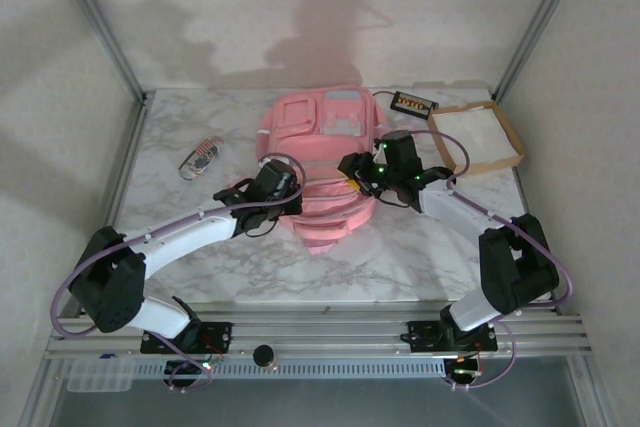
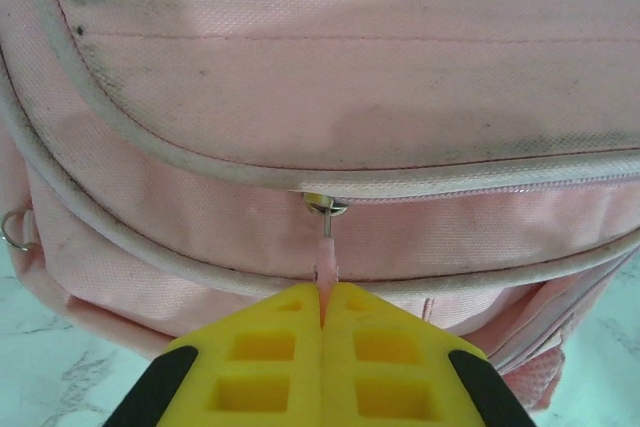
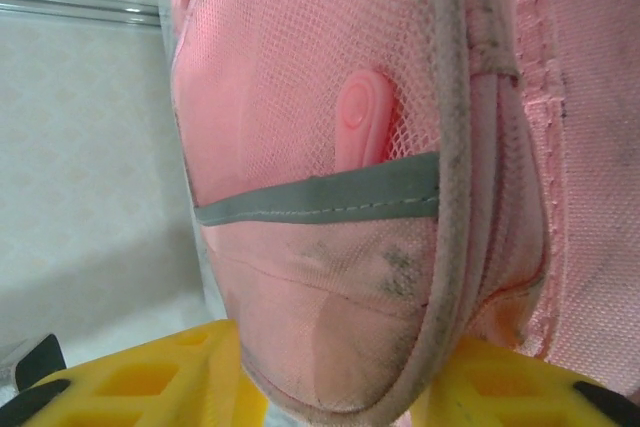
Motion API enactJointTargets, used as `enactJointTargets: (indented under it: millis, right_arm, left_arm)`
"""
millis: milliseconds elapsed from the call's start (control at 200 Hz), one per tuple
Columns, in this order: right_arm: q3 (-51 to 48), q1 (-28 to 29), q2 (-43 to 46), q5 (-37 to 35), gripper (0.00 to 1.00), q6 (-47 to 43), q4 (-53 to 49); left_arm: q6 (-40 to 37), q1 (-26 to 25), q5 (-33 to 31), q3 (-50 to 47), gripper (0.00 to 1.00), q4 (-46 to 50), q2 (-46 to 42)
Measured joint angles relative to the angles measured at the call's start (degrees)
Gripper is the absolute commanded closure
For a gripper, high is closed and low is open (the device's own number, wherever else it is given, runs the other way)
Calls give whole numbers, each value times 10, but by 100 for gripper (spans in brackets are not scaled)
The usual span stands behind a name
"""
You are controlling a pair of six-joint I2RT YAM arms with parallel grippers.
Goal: Pack books, pencil case, and school supplies into a backpack
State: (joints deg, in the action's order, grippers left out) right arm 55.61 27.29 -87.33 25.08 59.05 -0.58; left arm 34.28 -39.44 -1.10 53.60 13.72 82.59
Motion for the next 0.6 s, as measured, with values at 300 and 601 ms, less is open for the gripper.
enactJointTargets:
  millis: [300, 601]
  right_arm:
    - [16, 9, 29, -56, 42, -20, -56]
    - [29, 21, 22, -64, 46, -9, -41]
  left_arm:
    - [0, 0, -4, 3, 100, 6, 0]
    - [0, 0, -5, 5, 100, 7, 0]
